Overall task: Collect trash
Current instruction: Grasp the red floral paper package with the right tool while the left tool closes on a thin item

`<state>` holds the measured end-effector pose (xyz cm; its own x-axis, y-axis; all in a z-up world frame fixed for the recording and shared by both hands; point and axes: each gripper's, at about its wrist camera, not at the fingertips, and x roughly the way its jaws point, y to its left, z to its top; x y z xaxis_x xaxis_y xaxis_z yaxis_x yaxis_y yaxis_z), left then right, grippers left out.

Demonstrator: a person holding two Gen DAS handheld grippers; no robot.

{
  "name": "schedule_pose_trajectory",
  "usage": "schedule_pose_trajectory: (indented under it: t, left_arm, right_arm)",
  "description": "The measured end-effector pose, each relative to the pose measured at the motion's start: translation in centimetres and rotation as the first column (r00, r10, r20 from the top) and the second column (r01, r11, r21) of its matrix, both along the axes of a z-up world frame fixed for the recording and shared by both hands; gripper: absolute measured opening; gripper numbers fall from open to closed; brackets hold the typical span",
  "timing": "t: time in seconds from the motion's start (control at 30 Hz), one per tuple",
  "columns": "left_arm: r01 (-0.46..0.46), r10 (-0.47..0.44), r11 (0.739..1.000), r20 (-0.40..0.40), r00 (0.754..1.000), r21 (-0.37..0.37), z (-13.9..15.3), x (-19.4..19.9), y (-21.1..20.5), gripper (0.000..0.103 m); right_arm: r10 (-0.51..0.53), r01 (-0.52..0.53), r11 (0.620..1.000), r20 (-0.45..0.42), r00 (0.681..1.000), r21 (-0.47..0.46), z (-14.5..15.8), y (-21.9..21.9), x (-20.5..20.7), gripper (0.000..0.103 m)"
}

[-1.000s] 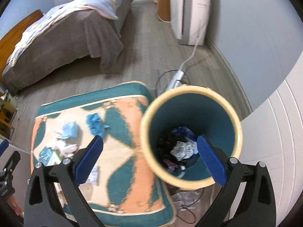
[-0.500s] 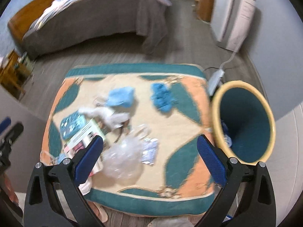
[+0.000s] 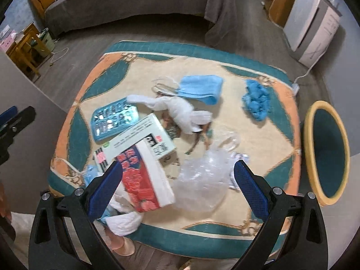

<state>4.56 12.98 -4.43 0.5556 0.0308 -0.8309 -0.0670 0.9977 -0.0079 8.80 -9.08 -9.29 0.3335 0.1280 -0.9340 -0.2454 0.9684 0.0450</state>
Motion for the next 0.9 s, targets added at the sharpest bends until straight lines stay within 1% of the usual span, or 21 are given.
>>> schedule_pose_trajectory:
  t: [0.13, 0.2, 0.23, 0.37, 0.4, 0.43, 0.47, 0.5, 0.57, 0.6, 0.77, 0.83, 0.9]
  left_arm:
    - [0.039, -0.04, 0.999, -0.042, 0.998, -0.025, -1.0, 0.6, 0.0, 0.095]
    - [0.049, -0.053, 0.996, -0.05, 0.997, -0.077, -1.2, 1.0, 0.2, 0.095]
    - [0.049, -0.054, 0.995, -0.054, 0.997, -0.091, -1.3, 1.1, 0.4, 0.095]
    - [0.045, -0.051, 0.996, -0.075, 0.996, -0.075, -1.8, 1.4, 0.2, 0.095]
    - [0.044, -0.05, 0.997, -0.079, 0.996, -0.07, -1.9, 1.4, 0.2, 0.095]
    - [0.043, -0.049, 0.997, -0.08, 0.996, -0.068, -1.9, 1.4, 0.2, 0.095]
    - [0.041, -0.046, 0.997, -0.084, 0.995, -0.065, -2.0, 1.4, 0.2, 0.095]
    - [0.039, -0.044, 0.997, -0.086, 0.995, -0.062, -2.1, 1.4, 0.2, 0.095]
    - [0.035, -0.04, 0.998, -0.092, 0.995, -0.059, -2.2, 1.4, 0.2, 0.095]
    - [0.034, -0.039, 0.998, -0.094, 0.995, -0.06, -2.2, 1.4, 0.1, 0.095]
    - [0.039, -0.047, 0.996, -0.107, 0.993, -0.082, -2.1, 1.0, -1.0, 0.095]
    - [0.051, -0.059, 0.996, -0.109, 0.992, -0.075, -2.3, 0.8, -1.7, 0.095]
    - [0.057, -0.065, 0.996, -0.119, 0.991, -0.071, -2.7, 0.4, -2.5, 0.095]
  right_arm:
    - [0.067, -0.067, 0.998, -0.045, 0.997, 0.008, -1.2, 1.5, 0.0, 0.097]
    - [0.096, -0.097, 0.995, -0.073, 0.993, 0.001, -2.2, 2.3, -0.1, 0.097]
    - [0.104, -0.105, 0.994, -0.082, 0.991, -0.001, -2.5, 2.6, -0.2, 0.097]
    - [0.168, -0.172, 0.985, -0.12, 0.978, -0.023, -4.0, 3.9, -0.3, 0.096]
    - [0.182, -0.187, 0.982, -0.125, 0.975, -0.027, -4.3, 4.1, -0.4, 0.086]
    - [0.195, -0.2, 0.98, -0.131, 0.972, -0.026, -4.5, 4.3, -0.4, 0.069]
    - [0.208, -0.213, 0.977, -0.142, 0.968, -0.019, -4.6, 4.5, -0.4, 0.067]
    - [0.212, -0.217, 0.976, -0.143, 0.967, -0.016, -4.6, 4.6, -0.4, 0.067]
    - [0.223, -0.227, 0.974, -0.129, 0.966, -0.018, -4.1, 4.7, -0.5, 0.064]
    - [0.228, -0.232, 0.973, -0.122, 0.966, -0.016, -3.8, 4.6, -0.5, 0.06]
    - [0.213, -0.215, 0.976, -0.058, 0.975, -0.024, -0.5, 2.7, 0.0, 0.059]
    - [0.198, -0.199, 0.979, -0.038, 0.98, -0.04, 1.0, 1.6, 0.3, 0.059]
    - [0.179, -0.179, 0.982, 0.004, 0.984, -0.061, 2.9, 0.1, 0.8, 0.059]
